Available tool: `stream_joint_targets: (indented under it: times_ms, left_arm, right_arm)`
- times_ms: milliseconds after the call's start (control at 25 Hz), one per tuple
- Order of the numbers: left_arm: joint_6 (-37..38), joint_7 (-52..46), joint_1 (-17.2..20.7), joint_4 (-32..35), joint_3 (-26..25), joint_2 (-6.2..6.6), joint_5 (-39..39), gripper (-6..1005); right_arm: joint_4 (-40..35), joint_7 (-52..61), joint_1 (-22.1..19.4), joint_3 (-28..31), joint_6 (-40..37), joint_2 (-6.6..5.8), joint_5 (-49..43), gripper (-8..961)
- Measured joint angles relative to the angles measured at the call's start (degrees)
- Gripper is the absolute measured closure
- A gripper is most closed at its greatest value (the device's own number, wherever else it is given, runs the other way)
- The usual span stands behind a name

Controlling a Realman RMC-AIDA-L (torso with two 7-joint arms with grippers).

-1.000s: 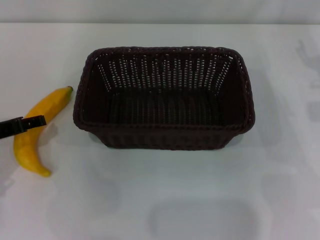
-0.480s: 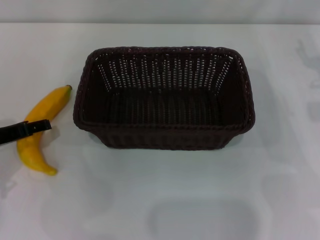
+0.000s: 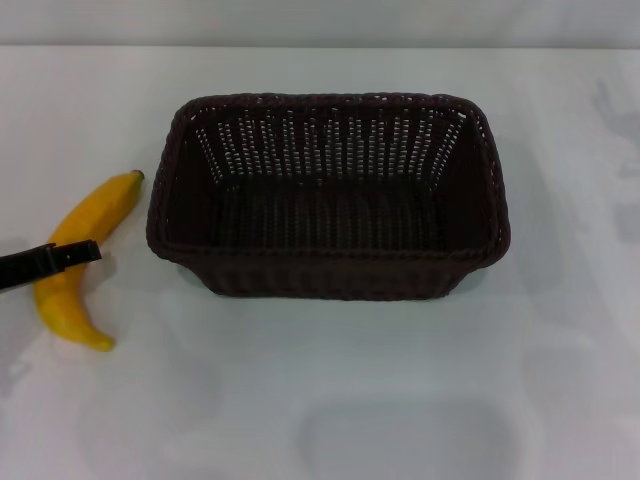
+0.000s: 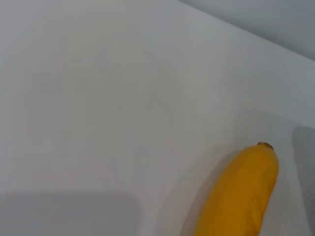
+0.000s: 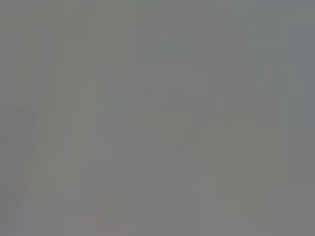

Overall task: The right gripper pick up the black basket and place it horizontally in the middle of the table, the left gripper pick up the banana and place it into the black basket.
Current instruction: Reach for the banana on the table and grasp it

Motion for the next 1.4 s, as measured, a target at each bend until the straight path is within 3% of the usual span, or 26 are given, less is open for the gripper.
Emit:
stream_joint_targets:
  times_ms: [520,760,1200,1400]
  left_arm:
    - [0.2,-0.2,-0.7,-1.4,-0.2,0.09,-0.1,194]
    - [-0.3,-0.3,-0.8,-1.7,-1.5,0.09,-0.4,425]
    - [-0.2,0.8,-0.6,-1.2,-1.6,0.08,-2.0,469]
    - [-0.8,1.9,-0.9,-0.3,-1.7,0.14,-2.1,468]
  right_arm:
    - [-0.8,0.0,0.1,0.0,0.0,0.00,0.0,127]
    - [-0.9,0.0,0.0,0.0,0.0,0.00,0.0,127]
    - [-1.0,0.0,0.0,-0.1,0.3,0.00,-0.1,135]
    - [-1.0,0.0,0.0,-0.1,0.3,0.00,-0.1,264]
